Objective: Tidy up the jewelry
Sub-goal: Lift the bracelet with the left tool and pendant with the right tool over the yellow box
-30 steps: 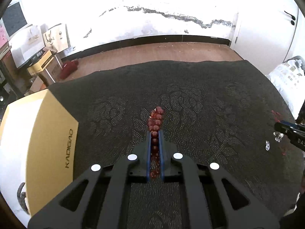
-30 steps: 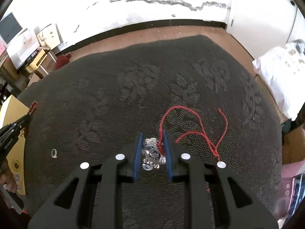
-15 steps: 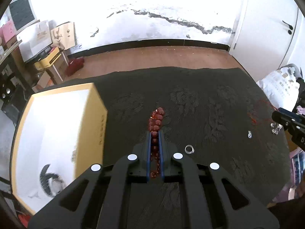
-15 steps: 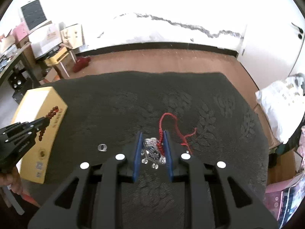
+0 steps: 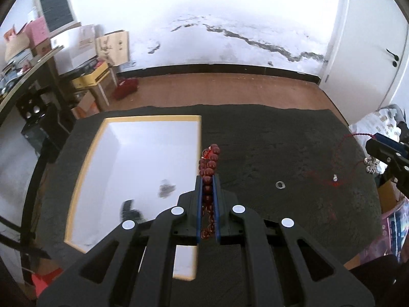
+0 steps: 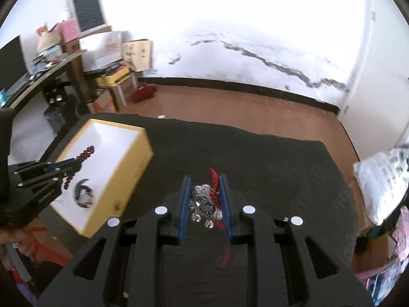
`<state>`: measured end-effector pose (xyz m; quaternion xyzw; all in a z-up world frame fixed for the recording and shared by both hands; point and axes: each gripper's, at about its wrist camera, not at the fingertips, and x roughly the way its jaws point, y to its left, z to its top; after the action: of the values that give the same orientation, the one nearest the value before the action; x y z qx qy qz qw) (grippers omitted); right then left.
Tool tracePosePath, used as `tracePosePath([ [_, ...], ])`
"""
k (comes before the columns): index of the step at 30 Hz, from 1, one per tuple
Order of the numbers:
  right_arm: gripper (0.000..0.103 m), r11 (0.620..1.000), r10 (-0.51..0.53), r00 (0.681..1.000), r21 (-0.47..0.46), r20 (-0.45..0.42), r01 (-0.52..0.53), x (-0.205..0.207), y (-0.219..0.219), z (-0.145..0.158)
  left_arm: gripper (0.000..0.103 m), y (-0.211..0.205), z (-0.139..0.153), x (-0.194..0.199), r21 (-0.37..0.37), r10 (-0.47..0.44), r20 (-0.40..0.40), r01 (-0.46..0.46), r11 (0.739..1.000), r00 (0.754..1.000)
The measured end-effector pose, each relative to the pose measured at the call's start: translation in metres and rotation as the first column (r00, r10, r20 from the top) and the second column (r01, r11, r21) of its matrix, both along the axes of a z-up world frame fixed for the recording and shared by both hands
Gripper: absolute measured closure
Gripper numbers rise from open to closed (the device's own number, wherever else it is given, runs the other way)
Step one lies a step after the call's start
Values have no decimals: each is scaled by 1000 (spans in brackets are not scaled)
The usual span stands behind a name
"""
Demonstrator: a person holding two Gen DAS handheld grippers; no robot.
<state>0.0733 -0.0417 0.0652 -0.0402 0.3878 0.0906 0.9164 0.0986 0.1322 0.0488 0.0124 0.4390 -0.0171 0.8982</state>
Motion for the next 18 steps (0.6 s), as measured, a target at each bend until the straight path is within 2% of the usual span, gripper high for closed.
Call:
tracePosePath([
  [10,81,988,154,988,14,14,-154,-3,103,25,96,78,11,-25,11,101,-3,-101,995,995],
  [18,81,965,261,965,11,14,-262,2,183,31,96,132,-16,-34,2,186,-39,-187,982,982],
])
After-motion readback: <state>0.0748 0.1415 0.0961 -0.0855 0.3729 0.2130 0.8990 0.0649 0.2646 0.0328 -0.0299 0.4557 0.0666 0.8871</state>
